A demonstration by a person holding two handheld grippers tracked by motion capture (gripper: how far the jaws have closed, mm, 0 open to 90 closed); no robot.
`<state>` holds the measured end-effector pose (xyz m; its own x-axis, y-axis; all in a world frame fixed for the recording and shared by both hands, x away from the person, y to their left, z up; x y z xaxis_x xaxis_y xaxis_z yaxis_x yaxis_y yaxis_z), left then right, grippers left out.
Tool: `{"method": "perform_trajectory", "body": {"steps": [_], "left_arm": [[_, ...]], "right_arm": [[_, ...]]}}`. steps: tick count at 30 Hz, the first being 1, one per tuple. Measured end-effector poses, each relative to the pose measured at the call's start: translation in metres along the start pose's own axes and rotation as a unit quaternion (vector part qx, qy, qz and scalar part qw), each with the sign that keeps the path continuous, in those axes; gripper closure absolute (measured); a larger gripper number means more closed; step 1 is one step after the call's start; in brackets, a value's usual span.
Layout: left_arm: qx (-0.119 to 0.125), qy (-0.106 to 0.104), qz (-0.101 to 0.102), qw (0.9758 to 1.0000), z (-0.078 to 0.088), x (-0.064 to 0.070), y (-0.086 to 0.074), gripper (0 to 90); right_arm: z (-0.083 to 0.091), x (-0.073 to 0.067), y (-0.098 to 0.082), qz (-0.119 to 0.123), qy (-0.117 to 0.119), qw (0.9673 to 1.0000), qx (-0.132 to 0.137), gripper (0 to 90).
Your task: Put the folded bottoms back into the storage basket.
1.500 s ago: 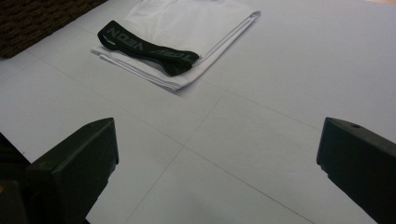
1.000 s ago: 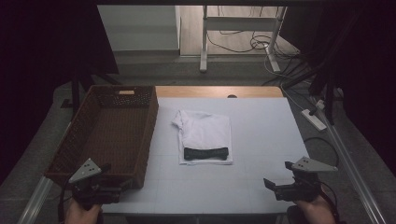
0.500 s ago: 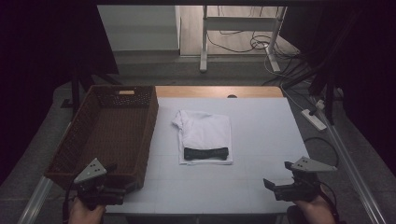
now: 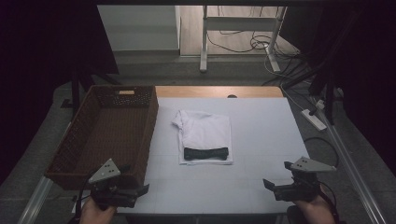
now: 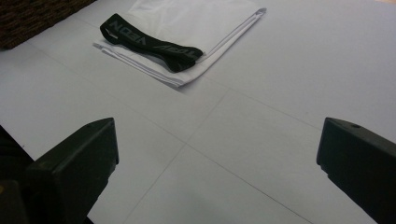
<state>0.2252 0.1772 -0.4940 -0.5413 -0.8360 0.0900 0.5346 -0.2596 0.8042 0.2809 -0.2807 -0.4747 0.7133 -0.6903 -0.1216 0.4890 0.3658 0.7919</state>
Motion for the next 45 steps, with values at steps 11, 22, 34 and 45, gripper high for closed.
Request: {"method": "perform_trajectory", "body": {"steps": [11,22,34,45], "left_arm": [[0.004,0.014,-0.018,0.9997,-0.006,0.010,0.008,0.0],[0.011,-0.016,-0.017,0.9997,-0.008,0.024,0.020,0.0],[-0.012,-0.045,-0.041,0.9981,-0.029,0.045,0.024,0.2],[-0.040,-0.070,-0.057,0.9951,-0.063,0.060,0.024,0.5]], "right_arm": [[0.000,0.000,0.000,0.002,0.000,1.0000,-0.002,0.0],[-0.001,0.000,0.000,0.002,0.000,1.0000,-0.004,0.0],[-0.001,0.000,0.000,0.003,0.001,1.0000,-0.005,0.0],[-0.002,-0.001,0.000,0.004,0.002,1.0000,-0.005,0.0]]}}
Point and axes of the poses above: each handheld gripper's, and its own axes: z roughly backward along the jaws, y roughly out of its top, x roughly to its right, the point moved 6 cm from there along -z, roughly forward along the jaws, and after that the axes turned 9 degrees about y, right-handed, at the moved point
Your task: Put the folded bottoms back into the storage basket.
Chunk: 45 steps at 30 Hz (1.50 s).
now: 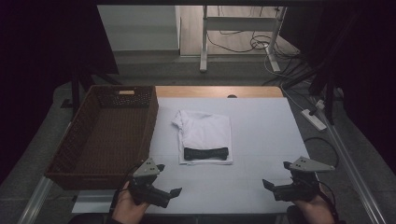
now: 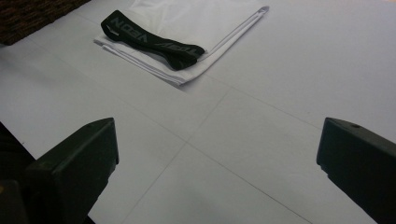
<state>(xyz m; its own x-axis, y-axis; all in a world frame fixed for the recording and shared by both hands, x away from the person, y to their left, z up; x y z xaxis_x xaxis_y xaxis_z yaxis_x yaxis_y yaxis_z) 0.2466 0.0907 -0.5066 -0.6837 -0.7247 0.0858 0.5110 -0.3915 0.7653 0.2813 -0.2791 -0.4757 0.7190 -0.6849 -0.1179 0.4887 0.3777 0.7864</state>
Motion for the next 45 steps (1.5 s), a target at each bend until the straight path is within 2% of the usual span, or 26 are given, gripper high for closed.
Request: {"method": "perform_trajectory", "body": {"steps": [15,24,31,34,45], "left_arm": [[-0.027,-0.017,-0.026,0.9991,-0.049,0.001,0.016,1.2],[-0.030,-0.008,-0.039,0.9988,-0.067,-0.008,0.031,1.3],[-0.027,-0.005,-0.029,0.9992,-0.075,-0.017,0.044,0.7],[-0.026,-0.003,-0.023,0.9994,-0.078,-0.021,0.049,0.7],[-0.023,0.016,-0.006,0.9996,-0.086,-0.039,0.061,0.7]], "right_arm": [[-0.001,-0.001,0.000,0.004,0.000,1.0000,-0.003,0.0],[-0.002,-0.002,0.000,0.008,0.000,0.9999,-0.009,0.0],[-0.003,-0.003,0.000,0.014,0.000,0.9998,-0.015,0.0],[-0.003,-0.004,0.002,0.009,0.006,0.9999,-0.008,0.0],[-0.006,-0.005,0.002,0.016,0.009,0.9997,-0.016,0.0]]}}
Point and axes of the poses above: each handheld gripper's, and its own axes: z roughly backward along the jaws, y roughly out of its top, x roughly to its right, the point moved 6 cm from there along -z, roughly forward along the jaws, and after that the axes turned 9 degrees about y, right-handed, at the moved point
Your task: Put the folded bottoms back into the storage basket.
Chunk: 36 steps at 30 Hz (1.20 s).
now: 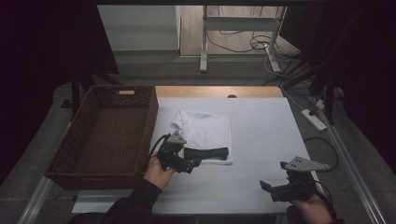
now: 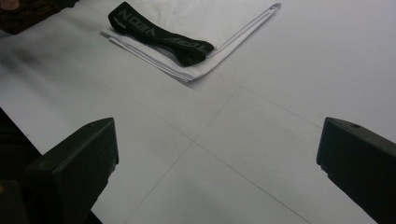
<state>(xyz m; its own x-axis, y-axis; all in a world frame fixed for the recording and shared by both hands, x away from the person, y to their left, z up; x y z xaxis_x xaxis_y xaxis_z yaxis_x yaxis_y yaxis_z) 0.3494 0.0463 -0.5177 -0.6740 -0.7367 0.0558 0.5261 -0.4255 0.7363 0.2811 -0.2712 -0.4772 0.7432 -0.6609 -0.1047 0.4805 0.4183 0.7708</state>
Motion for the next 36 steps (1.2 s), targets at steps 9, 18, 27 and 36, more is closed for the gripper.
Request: {"method": "perform_trajectory", "body": {"steps": [9,18,27,36], "left_arm": [[-0.005,0.016,0.016,0.9997,-0.009,-0.017,0.010,1.0],[-0.005,0.042,0.047,0.9980,-0.020,-0.039,0.016,1.1],[-0.016,0.075,0.069,0.9946,-0.037,-0.059,0.016,0.1],[-0.020,0.076,0.089,0.9929,-0.050,-0.079,0.021,0.0]], "right_arm": [[0.000,0.000,0.000,0.000,0.000,1.0000,0.000,0.0],[0.000,0.001,0.000,-0.005,0.002,1.0000,0.002,0.0],[0.001,0.001,-0.001,-0.006,0.004,1.0000,0.003,0.0],[0.001,0.001,-0.001,-0.007,0.007,0.9999,0.006,0.0]]}}
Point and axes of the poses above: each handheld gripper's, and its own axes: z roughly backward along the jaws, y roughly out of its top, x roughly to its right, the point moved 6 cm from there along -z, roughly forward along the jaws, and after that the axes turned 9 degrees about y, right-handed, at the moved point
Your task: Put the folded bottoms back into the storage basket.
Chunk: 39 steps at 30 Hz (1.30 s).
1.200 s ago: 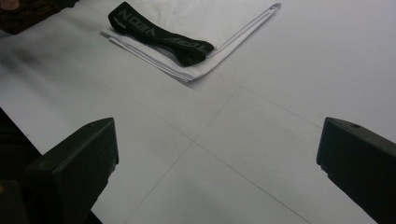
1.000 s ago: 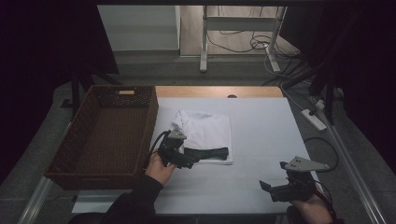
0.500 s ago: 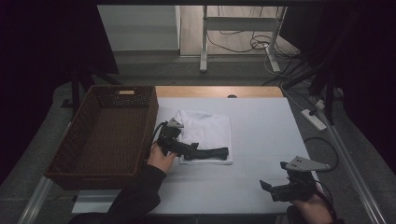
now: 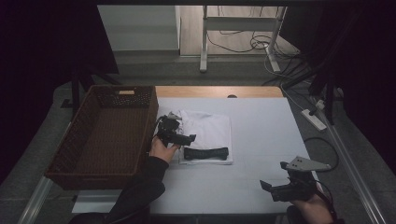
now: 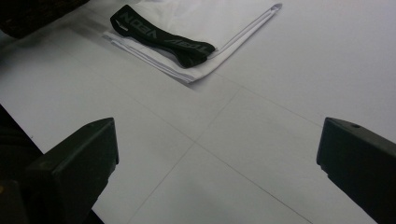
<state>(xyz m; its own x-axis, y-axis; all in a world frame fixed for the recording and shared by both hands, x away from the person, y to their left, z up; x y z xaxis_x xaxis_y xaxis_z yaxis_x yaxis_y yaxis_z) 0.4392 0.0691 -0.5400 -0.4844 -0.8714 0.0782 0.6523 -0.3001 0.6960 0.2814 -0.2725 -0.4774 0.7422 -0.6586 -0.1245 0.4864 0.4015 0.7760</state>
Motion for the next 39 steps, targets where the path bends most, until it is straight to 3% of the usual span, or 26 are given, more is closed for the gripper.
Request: {"method": "perform_trajectory", "body": {"steps": [8,13,18,33,39], "left_arm": [[-0.009,0.020,0.007,0.9997,-0.015,-0.011,0.006,0.0],[-0.014,0.021,0.023,0.9994,-0.020,-0.020,0.012,0.0],[-0.019,0.033,0.016,0.9991,-0.025,-0.026,0.019,0.0],[-0.028,0.048,0.028,0.9981,-0.053,-0.045,0.033,0.0],[-0.044,0.064,0.029,0.9966,-0.064,-0.052,0.035,1.0]], "right_arm": [[0.000,0.000,0.000,0.002,0.001,1.0000,0.000,0.0],[0.000,0.000,0.000,0.001,0.002,1.0000,0.000,0.0],[0.000,0.000,0.000,0.002,0.003,1.0000,0.001,0.0],[0.000,0.000,0.000,0.002,0.007,1.0000,0.000,0.0],[0.000,-0.001,0.000,0.003,0.008,1.0000,-0.001,0.0]]}}
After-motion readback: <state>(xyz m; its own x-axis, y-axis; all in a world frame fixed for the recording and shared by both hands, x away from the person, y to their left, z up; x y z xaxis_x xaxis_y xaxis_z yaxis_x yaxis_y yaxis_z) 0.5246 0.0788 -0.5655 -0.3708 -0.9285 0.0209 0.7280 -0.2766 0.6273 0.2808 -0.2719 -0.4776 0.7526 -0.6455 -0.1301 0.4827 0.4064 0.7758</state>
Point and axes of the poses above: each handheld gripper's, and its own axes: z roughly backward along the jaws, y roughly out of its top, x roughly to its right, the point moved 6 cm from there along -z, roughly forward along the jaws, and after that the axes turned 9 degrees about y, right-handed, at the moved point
